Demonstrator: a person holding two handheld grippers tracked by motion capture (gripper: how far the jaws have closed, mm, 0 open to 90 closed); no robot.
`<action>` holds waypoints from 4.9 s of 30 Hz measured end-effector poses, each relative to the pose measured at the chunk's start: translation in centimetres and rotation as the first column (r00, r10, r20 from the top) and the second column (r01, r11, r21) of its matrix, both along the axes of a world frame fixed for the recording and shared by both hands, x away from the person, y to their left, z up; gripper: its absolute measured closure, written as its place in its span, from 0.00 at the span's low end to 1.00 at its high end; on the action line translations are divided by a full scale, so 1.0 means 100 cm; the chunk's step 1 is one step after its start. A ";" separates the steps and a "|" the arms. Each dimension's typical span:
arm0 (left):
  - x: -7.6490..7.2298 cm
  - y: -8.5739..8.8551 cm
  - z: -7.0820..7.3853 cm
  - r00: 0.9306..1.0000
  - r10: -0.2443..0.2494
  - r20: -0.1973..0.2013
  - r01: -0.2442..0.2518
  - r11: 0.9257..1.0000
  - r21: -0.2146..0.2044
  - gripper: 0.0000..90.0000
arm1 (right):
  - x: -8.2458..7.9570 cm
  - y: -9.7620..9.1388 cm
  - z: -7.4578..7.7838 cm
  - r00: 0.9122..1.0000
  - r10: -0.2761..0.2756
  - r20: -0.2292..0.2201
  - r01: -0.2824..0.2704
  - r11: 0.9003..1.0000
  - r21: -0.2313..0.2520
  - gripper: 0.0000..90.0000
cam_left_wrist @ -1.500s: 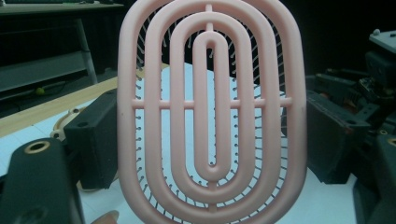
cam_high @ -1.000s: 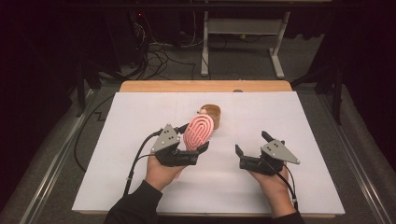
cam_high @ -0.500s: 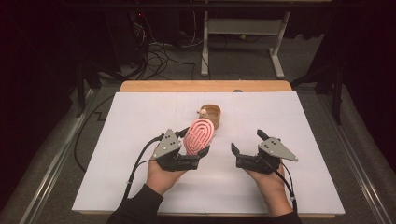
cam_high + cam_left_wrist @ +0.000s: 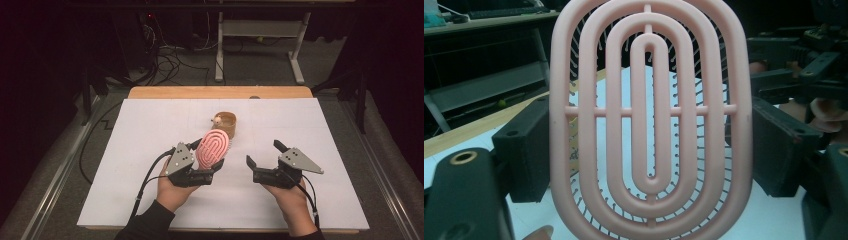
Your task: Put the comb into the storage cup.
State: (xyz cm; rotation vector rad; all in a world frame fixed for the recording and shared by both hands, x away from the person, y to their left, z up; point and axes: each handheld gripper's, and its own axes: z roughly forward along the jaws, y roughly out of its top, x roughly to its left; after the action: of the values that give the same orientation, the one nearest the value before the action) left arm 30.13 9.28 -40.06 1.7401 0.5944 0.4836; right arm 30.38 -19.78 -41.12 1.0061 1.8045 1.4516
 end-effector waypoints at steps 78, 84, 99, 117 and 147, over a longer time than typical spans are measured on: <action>-0.021 -0.040 -0.007 0.996 -0.048 0.072 0.041 0.995 0.089 0.20 | -0.016 0.045 0.028 0.956 0.240 -0.171 -0.201 0.956 0.215 0.52; -0.022 -0.040 -0.007 0.996 -0.047 0.079 0.040 0.995 0.094 0.20 | -0.016 0.044 0.028 0.954 0.240 -0.181 -0.197 0.954 0.225 0.56; -0.023 -0.040 -0.006 0.995 -0.041 0.093 0.032 0.994 0.100 0.20 | -0.015 0.041 0.029 0.946 0.250 -0.203 -0.191 0.943 0.273 0.62; -0.023 -0.041 -0.006 0.994 -0.038 0.105 0.027 0.994 0.103 0.20 | -0.017 0.042 0.031 0.938 0.275 -0.213 -0.201 0.928 0.313 0.68; -0.023 -0.041 -0.003 0.993 -0.052 0.104 0.042 0.994 0.101 0.20 | -0.024 0.045 0.036 0.950 0.268 -0.161 -0.214 0.933 0.290 0.72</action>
State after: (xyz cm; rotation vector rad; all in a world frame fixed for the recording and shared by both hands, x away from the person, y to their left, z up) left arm 27.85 5.17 -40.37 1.8051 0.4597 0.5767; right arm 28.02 -15.30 -37.48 1.1256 1.9641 1.8452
